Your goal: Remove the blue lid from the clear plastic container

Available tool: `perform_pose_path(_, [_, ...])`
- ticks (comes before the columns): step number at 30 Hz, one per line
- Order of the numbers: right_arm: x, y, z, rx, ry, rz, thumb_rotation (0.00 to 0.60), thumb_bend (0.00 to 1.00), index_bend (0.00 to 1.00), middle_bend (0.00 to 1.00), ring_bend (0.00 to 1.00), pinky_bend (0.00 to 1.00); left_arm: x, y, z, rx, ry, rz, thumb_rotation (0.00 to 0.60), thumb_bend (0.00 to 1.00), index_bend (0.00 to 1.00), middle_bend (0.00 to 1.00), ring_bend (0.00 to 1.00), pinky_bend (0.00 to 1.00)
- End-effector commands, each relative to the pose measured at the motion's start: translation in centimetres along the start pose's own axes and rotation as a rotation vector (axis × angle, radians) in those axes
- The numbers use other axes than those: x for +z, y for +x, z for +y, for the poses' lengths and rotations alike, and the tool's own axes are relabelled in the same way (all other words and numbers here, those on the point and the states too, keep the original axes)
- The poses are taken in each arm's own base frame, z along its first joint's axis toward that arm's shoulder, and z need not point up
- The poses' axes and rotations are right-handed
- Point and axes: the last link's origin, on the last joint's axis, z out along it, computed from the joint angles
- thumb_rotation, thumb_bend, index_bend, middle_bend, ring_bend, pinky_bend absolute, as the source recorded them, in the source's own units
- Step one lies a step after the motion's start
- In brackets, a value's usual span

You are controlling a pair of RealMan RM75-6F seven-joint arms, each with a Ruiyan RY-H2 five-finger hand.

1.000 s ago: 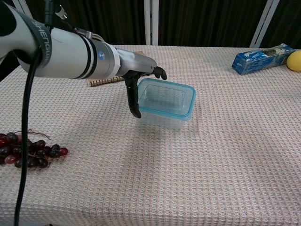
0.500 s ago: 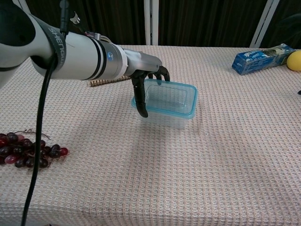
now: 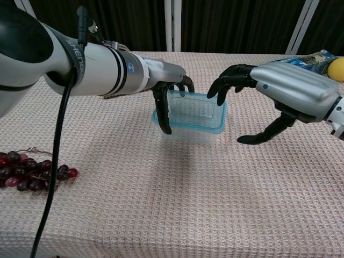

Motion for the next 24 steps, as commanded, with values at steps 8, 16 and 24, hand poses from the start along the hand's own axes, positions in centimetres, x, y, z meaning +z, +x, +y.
perform_pose_path(8, [2.0, -1.6, -0.2, -0.062, 0.014, 0.024, 0.6, 0.07, 0.33, 0.36, 0.15, 0.3, -0.2, 0.0, 0.0, 0.001, -0.005, 0.005, 0.6, 0.0, 0.24, 0.27, 0.15, 0.28])
perform_pose_path(16, [2.6, -1.9, -0.2, -0.065, 0.02, 0.032, 0.6, 0.08, 0.35, 0.36, 0.15, 0.3, -0.2, 0.0, 0.0, 0.002, -0.007, 0.011, 0.6, 0.0, 0.24, 0.27, 0.15, 0.28])
perform_pose_path(24, [3.1, -2.3, -0.2, -0.078, 0.021, 0.021, 0.6, 0.08, 0.36, 0.36, 0.15, 0.3, -0.1, -0.1, -0.1, -0.001, -0.009, 0.007, 0.6, 0.0, 0.24, 0.27, 0.15, 0.28])
